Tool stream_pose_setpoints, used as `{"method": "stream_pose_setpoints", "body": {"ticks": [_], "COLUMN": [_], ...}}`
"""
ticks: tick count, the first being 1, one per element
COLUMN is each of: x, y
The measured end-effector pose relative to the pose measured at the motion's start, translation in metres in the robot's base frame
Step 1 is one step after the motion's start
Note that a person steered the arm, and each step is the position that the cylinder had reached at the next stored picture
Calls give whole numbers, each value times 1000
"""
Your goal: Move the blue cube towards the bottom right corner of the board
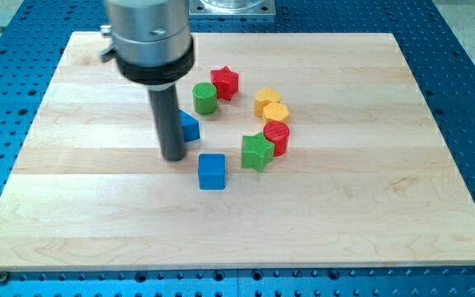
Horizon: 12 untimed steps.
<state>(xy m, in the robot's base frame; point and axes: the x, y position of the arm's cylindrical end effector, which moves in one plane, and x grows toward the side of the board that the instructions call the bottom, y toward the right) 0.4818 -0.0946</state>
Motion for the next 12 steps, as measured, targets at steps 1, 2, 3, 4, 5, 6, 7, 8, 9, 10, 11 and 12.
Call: {"method": "stream_pose_setpoints", "body": {"ticks": [1,2,3,4,5,6,7,8,9,10,11,12], "x": [46,63,58,13,35,97,98,68,67,68,68,70], "y": [69,164,84,108,178,242,229,172,227,270,277,250]}}
